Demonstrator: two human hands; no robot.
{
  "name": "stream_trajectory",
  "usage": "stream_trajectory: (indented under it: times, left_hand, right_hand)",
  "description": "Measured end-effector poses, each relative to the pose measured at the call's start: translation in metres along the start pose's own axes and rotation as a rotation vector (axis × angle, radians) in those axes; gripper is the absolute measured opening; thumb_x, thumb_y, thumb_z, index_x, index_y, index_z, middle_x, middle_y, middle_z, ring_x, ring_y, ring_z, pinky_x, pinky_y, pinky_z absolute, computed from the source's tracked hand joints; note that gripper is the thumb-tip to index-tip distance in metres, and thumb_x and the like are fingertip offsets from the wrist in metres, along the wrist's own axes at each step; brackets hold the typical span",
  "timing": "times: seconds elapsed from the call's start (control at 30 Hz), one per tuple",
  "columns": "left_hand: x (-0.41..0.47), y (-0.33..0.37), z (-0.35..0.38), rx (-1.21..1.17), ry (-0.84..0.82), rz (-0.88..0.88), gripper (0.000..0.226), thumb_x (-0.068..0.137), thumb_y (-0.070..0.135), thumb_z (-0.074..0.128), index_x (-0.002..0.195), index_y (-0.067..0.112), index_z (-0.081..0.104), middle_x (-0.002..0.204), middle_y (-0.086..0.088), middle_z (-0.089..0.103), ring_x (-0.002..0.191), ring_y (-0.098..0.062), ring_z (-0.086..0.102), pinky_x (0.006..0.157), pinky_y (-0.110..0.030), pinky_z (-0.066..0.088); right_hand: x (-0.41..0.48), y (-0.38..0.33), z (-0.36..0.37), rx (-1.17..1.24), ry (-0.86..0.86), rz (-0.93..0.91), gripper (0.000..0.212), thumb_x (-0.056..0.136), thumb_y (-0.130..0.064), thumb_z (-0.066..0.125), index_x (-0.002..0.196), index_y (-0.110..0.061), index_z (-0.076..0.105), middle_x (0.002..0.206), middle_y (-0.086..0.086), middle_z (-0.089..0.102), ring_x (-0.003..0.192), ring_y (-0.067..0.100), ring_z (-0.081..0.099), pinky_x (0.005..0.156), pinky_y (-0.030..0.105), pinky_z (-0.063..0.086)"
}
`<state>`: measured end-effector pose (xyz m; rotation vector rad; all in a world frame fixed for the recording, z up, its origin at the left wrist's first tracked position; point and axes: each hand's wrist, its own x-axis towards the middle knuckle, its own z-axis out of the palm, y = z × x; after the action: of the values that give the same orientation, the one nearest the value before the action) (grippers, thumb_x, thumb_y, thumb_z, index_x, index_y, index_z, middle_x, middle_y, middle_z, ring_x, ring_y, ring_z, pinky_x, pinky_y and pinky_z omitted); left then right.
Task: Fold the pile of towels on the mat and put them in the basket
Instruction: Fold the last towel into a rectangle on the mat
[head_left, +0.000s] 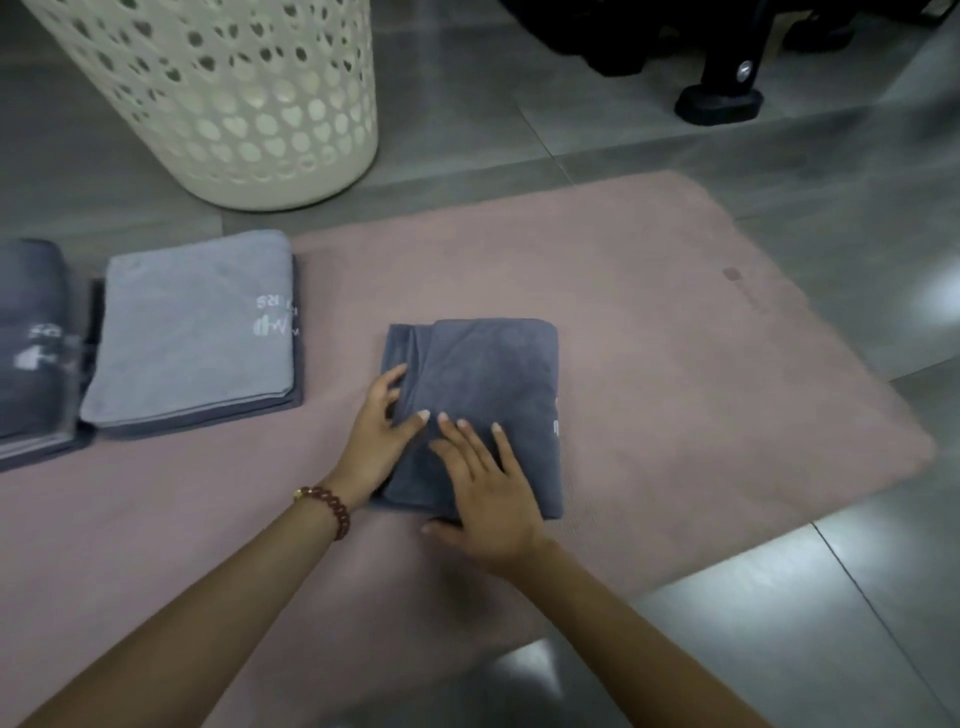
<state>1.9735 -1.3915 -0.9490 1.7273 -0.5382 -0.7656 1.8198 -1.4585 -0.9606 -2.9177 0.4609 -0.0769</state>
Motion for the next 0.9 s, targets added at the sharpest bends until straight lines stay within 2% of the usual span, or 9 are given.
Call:
stream_trajectory:
  times: [0.07, 0.17, 0.27, 0.33, 0.47, 0.6, 0.73, 0.8, 0.9]
  left_hand:
    - [0.000, -0.005, 0.003, 0.212, -0.015, 0.128, 0.053, 0.087, 0.008, 0.063, 0.134, 0.019, 0.041, 0.133, -0.003, 0.046, 0.118, -0.012, 0.046, 0.098, -0.011, 0.036]
    - [-0.002, -0.003, 0.007, 0.345, 0.132, 0.302, 0.044, 0.088, 0.007, 0.062, 0.130, 0.011, 0.050, 0.119, -0.003, 0.050, 0.110, -0.008, 0.045, 0.093, 0.002, 0.027]
    - [-0.009, -0.004, 0.004, 0.292, 0.236, 0.325, 0.036, 0.087, 0.004, 0.062, 0.122, 0.010, 0.056, 0.112, 0.000, 0.051, 0.104, -0.004, 0.048, 0.095, -0.005, 0.034]
    - [-0.010, -0.011, -0.001, 0.323, 0.251, 0.238, 0.027, 0.085, 0.008, 0.065, 0.110, 0.011, 0.058, 0.109, -0.002, 0.055, 0.100, -0.012, 0.052, 0.092, -0.019, 0.042]
    - [-0.007, -0.008, -0.001, 0.528, 0.258, 0.129, 0.020, 0.086, 0.026, 0.065, 0.082, 0.014, 0.050, 0.083, 0.002, 0.049, 0.071, -0.013, 0.047, 0.066, -0.026, 0.034]
    - [-0.004, -0.002, 0.001, 0.608, 0.296, 0.132, 0.029, 0.094, 0.029, 0.052, 0.073, 0.012, 0.041, 0.067, 0.003, 0.043, 0.061, -0.017, 0.042, 0.058, -0.030, 0.026]
    - [-0.010, -0.007, -0.002, 0.482, 0.344, 0.139, 0.019, 0.096, 0.019, 0.047, 0.081, 0.010, 0.038, 0.063, 0.004, 0.044, 0.057, -0.014, 0.042, 0.055, -0.031, 0.029]
    - [-0.011, -0.005, -0.003, 0.438, 0.327, 0.142, 0.011, 0.094, 0.015, 0.050, 0.098, 0.009, 0.041, 0.076, 0.003, 0.050, 0.065, -0.016, 0.048, 0.062, -0.033, 0.040]
    - [-0.008, 0.001, -0.003, 0.534, 0.212, 0.185, 0.033, 0.093, 0.015, 0.052, 0.123, 0.015, 0.039, 0.108, 0.000, 0.053, 0.089, -0.018, 0.053, 0.075, -0.032, 0.044]
  right_hand:
    - [-0.005, 0.014, -0.006, -0.038, 0.040, 0.066, 0.095, 0.062, -0.068, 0.057, 0.139, -0.016, 0.038, 0.149, 0.008, 0.037, 0.138, 0.025, 0.032, 0.112, 0.051, 0.006]
    - [-0.016, 0.031, -0.008, 0.023, 0.038, 0.177, 0.094, 0.067, -0.072, 0.045, 0.145, -0.022, 0.030, 0.152, 0.008, 0.031, 0.140, 0.026, 0.019, 0.113, 0.053, 0.006]
    - [-0.027, 0.040, -0.001, 0.075, 0.032, 0.148, 0.089, 0.073, -0.070, 0.044, 0.148, -0.028, 0.021, 0.156, 0.003, 0.021, 0.143, 0.023, 0.010, 0.113, 0.053, 0.015]
    - [-0.032, 0.041, 0.002, 0.064, 0.016, 0.096, 0.082, 0.077, -0.065, 0.043, 0.147, -0.029, 0.023, 0.156, -0.001, 0.023, 0.143, 0.023, 0.011, 0.111, 0.055, 0.019]
    - [-0.034, 0.041, 0.003, 0.117, 0.004, 0.075, 0.073, 0.081, -0.057, 0.043, 0.147, -0.032, 0.024, 0.156, -0.005, 0.020, 0.144, 0.019, 0.011, 0.115, 0.052, 0.015]
    - [-0.035, 0.045, -0.002, 0.190, 0.020, 0.020, 0.069, 0.085, -0.061, 0.042, 0.146, -0.032, 0.027, 0.157, -0.009, 0.017, 0.145, 0.014, 0.005, 0.116, 0.043, -0.002]
    - [-0.034, 0.042, -0.010, 0.245, 0.023, 0.049, 0.066, 0.088, -0.061, 0.035, 0.147, -0.035, 0.024, 0.157, -0.016, 0.006, 0.146, 0.009, -0.004, 0.117, 0.038, -0.012]
    - [-0.030, 0.039, -0.011, 0.281, 0.023, 0.106, 0.065, 0.087, -0.061, 0.030, 0.146, -0.034, 0.026, 0.156, -0.017, 0.004, 0.145, 0.009, -0.006, 0.117, 0.039, -0.008]
    - [-0.020, 0.040, -0.015, 0.338, 0.047, 0.188, 0.069, 0.086, -0.061, 0.025, 0.146, -0.028, 0.028, 0.157, -0.013, 0.004, 0.145, 0.013, -0.004, 0.119, 0.039, 0.003]
